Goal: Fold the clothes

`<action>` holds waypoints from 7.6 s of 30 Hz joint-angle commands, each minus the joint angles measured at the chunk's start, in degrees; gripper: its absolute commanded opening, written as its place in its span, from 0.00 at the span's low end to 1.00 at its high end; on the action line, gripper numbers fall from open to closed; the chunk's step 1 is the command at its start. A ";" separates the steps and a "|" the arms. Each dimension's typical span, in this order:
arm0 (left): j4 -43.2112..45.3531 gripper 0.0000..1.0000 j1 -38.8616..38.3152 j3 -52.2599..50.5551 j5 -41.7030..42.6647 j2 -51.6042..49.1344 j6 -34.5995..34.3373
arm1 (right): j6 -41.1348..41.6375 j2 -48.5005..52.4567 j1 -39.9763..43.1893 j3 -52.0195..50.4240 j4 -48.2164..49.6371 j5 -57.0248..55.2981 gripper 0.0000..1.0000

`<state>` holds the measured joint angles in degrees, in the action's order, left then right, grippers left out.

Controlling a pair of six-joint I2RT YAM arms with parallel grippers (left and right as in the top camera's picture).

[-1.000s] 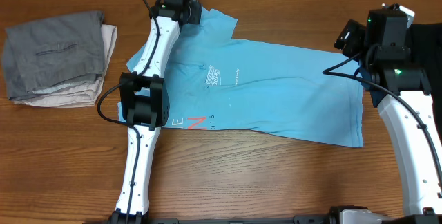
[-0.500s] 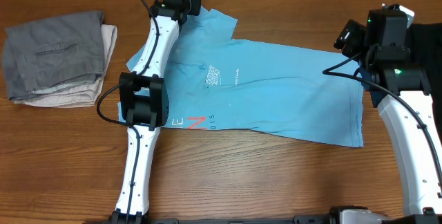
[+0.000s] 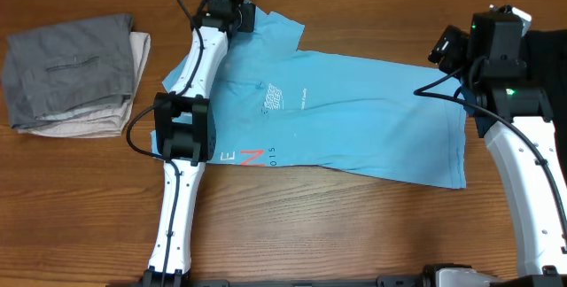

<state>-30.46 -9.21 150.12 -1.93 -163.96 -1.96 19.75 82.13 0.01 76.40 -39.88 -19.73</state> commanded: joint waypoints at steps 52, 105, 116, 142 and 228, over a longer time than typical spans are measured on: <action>-5.29 0.56 0.26 -1.16 3.87 -0.76 0.68 | 0.46 -0.04 0.11 0.22 0.33 -0.35 1.00; -30.42 0.23 0.17 5.70 6.03 2.08 -4.94 | 0.46 -0.02 0.11 0.22 0.33 -0.35 1.00; -30.05 0.20 0.09 11.32 6.03 4.02 -4.96 | 0.46 -0.02 0.11 0.20 0.33 -0.35 1.00; -12.33 0.45 0.20 3.28 3.82 3.96 -5.60 | 0.46 -0.02 0.11 0.20 0.33 -0.35 1.00; -9.62 0.54 2.64 0.61 3.72 3.96 -7.74 | 0.46 -0.02 0.11 0.22 0.33 -0.35 1.00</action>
<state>-40.21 -6.28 151.20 -0.36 -161.07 -8.93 19.73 82.13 0.01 76.38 -39.86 -19.73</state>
